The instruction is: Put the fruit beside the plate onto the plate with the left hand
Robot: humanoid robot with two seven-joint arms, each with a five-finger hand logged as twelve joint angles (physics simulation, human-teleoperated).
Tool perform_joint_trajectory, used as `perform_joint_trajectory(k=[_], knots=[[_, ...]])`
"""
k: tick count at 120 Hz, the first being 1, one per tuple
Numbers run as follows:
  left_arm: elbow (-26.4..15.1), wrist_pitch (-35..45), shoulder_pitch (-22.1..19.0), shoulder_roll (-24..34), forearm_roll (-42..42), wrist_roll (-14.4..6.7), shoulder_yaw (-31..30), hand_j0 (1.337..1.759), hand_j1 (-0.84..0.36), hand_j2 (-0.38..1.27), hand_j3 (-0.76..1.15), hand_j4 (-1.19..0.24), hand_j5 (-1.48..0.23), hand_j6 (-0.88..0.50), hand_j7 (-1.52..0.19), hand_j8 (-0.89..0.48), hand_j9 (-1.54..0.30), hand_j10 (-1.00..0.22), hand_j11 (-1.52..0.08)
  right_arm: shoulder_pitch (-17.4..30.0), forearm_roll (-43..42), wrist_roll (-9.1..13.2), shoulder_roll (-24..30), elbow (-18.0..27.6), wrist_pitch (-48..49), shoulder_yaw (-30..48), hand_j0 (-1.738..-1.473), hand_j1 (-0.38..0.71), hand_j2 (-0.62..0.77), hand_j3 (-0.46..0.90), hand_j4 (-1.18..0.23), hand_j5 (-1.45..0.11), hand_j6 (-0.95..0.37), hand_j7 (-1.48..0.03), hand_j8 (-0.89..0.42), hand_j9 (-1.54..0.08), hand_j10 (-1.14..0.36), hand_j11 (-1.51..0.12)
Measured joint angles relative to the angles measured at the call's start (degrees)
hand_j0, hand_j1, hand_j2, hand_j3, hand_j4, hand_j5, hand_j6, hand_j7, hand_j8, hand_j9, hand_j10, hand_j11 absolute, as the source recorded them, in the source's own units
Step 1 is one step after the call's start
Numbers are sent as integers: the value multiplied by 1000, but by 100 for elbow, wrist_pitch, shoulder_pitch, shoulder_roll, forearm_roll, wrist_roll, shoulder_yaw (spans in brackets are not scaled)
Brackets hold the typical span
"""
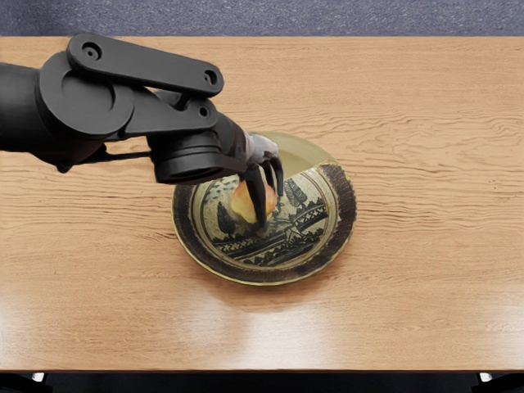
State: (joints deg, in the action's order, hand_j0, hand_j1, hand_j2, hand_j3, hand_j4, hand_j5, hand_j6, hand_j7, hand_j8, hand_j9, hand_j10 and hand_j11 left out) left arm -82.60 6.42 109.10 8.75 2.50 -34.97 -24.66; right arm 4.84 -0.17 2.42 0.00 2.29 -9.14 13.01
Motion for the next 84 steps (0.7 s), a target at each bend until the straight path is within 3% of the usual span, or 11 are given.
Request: perform_joint_trajectory(k=[17, 40, 65, 84], knots=[[44, 23, -73, -39, 24, 0, 43, 1648, -305, 445, 0, -752, -1163, -372, -1122, -220, -1067, -362, -1086, 1, 0, 1, 0, 0, 0, 0, -1658, -310, -6, 0, -34, -43, -34, -43, -34, -43, -34, -43], [65, 91, -103, -69, 62, -1, 46, 1654, -228, 351, 0, -608, -865, -460, -851, -371, -825, -466, -838, 0, 0, 0, 0, 0, 0, 0, -1658, -310, -6, 0, -34, -43, -34, -43, -34, -43, -34, -43], [92, 98, -117, -84, 73, -2, 19, 1657, -93, 171, 0, -415, -568, -362, -562, -330, -553, -365, -557, -1, 0, 1, 0, 0, 0, 0, -1658, -310, -6, 0, -34, -43, -34, -43, -34, -43, -34, -43], [108, 80, -117, -84, 63, -3, 12, 1657, -16, 106, 0, -326, -436, -302, -434, -287, -430, -303, -432, 0, 0, 2, 0, 0, 0, 0, -1658, -310, -6, 0, -34, -43, -34, -43, -34, -43, -34, -43]])
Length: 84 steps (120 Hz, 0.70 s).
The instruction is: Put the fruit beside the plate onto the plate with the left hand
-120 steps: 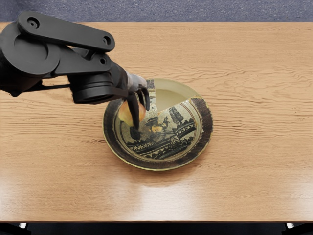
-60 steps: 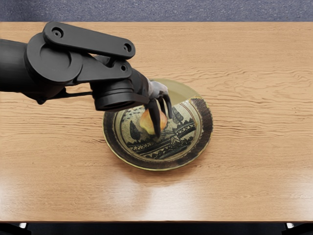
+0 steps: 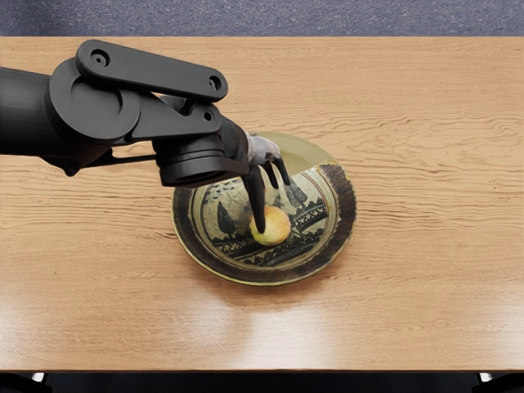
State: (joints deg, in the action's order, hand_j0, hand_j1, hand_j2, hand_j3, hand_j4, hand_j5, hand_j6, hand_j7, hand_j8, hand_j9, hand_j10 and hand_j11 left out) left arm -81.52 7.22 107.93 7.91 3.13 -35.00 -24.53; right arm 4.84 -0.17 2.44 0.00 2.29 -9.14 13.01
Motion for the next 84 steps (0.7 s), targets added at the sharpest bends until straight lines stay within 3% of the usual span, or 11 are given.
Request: perform_joint_trajectory(k=[27, 47, 57, 67, 84], knots=[[7, -37, 21, 184, -25, 0, 20, 1658, 32, 68, 0, -272, -358, -264, -357, -259, -355, -264, -356, 1, 0, -1, 0, 0, 0, 0, -1658, -310, -6, 0, -34, -43, -34, -43, -34, -43, -34, -43], [70, -151, -14, 916, -26, 14, 171, 1658, 45, 58, 0, -257, -336, -254, -335, -252, -335, -254, -335, 1, 0, -1, 0, 0, 0, 0, -1658, -310, -6, 0, -34, -43, -34, -43, -34, -43, -34, -43], [78, -526, -330, 1309, -28, 82, 590, 1658, 49, 55, 0, -253, -330, -251, -330, -250, -329, -251, -329, 0, 0, -1, 0, 0, 0, 0, -1658, -310, -6, 0, -34, -43, -34, -43, -34, -43, -34, -43], [87, -987, -662, 1805, -21, 404, 1061, 1658, 51, 53, 0, -251, -326, -249, -326, -248, -325, -249, -326, 1, 0, -1, 0, 0, 0, 0, -1658, -310, -6, 0, -34, -43, -34, -43, -34, -43, -34, -43], [92, -1852, -1699, 2761, 17, 1174, 1996, 1658, 53, 51, 0, -248, -322, -248, -322, -247, -322, -247, -322, 0, 0, -4, 0, 0, 0, 0, -1658, -310, -6, 0, -34, -43, -34, -43, -34, -43, -34, -43]])
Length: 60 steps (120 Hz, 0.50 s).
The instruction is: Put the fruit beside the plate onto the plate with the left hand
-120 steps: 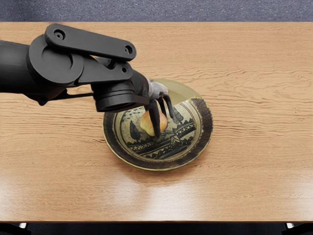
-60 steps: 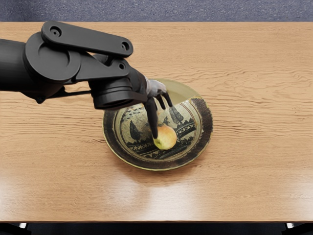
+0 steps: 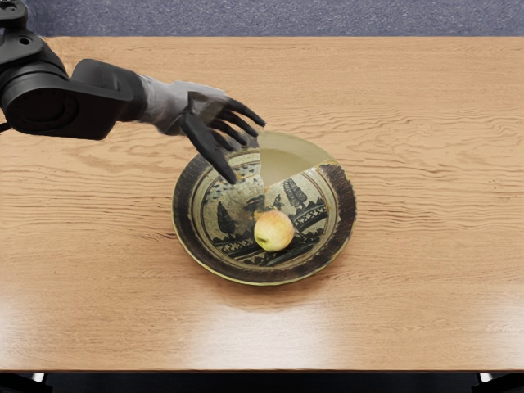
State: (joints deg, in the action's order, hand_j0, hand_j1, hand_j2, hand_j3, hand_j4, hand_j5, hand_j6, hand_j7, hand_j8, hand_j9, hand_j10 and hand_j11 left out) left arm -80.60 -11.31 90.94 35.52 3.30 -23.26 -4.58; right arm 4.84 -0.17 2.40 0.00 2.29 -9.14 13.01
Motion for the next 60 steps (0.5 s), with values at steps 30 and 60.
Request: perform_joint_trajectory(k=[30, 60], knots=[[124, -2051, -2661, 1220, 158, 682, 2392, 1658, 55, 50, 0, -246, -319, -245, -319, -245, -319, -245, -319, 2, 0, 3, 0, 0, 0, 0, -1658, -310, -6, 0, -34, -43, -34, -43, -34, -43, -33, -43], [849, -2342, -4273, 1625, 617, 986, 4266, 1658, 56, 50, 0, -245, -319, -245, -319, -245, -318, -245, -318, 0, 0, 1, 0, 0, 0, 0, -1658, -310, -6, 0, -34, -43, -34, -43, -34, -43, -33, -43]])
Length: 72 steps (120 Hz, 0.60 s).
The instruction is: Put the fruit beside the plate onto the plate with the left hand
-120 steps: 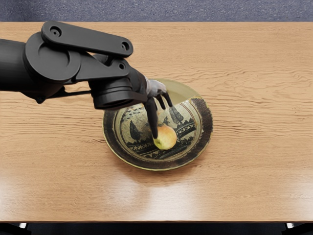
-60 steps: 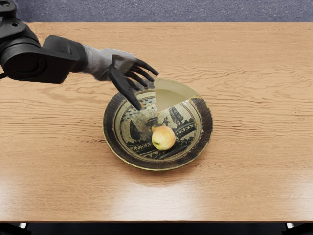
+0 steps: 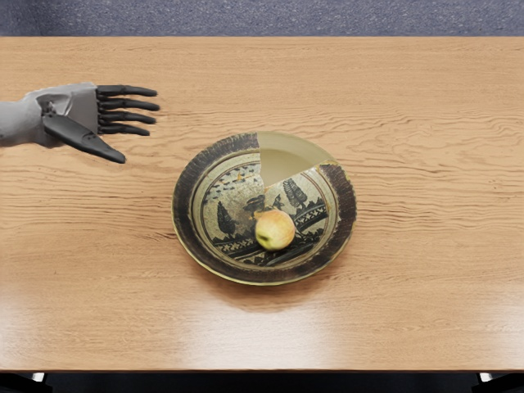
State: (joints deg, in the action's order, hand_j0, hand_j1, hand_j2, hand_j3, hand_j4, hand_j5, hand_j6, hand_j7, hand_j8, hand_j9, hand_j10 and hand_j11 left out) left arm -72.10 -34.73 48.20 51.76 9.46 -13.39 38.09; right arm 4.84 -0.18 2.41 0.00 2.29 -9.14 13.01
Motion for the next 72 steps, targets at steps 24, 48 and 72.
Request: perform_joint_trajectory(k=[24, 48, 72], knots=[[854, -25, -426, -48, 71, 78, 706, 1658, 57, 51, 0, -245, -318, -245, -318, -245, -318, -245, -318, 1, 0, 1, 0, 0, 0, 0, -1658, -310, -6, 0, -34, -43, -34, -43, -34, -43, -33, -43], [1003, -29, -672, -294, 232, 89, 806, 1658, 57, 51, 0, -245, -318, -245, -318, -244, -318, -244, -318, 2, 1, 0, 0, 0, 0, 0, -1658, -310, -6, 0, -34, -43, -34, -43, -34, -43, -33, -43], [983, -29, -672, -480, 524, 91, 811, 1658, 57, 51, 0, -245, -318, -245, -318, -245, -318, -244, -318, 2, 0, 1, 0, 0, 0, 0, -1658, -310, -6, 0, -34, -43, -34, -43, -34, -43, -33, -43]])
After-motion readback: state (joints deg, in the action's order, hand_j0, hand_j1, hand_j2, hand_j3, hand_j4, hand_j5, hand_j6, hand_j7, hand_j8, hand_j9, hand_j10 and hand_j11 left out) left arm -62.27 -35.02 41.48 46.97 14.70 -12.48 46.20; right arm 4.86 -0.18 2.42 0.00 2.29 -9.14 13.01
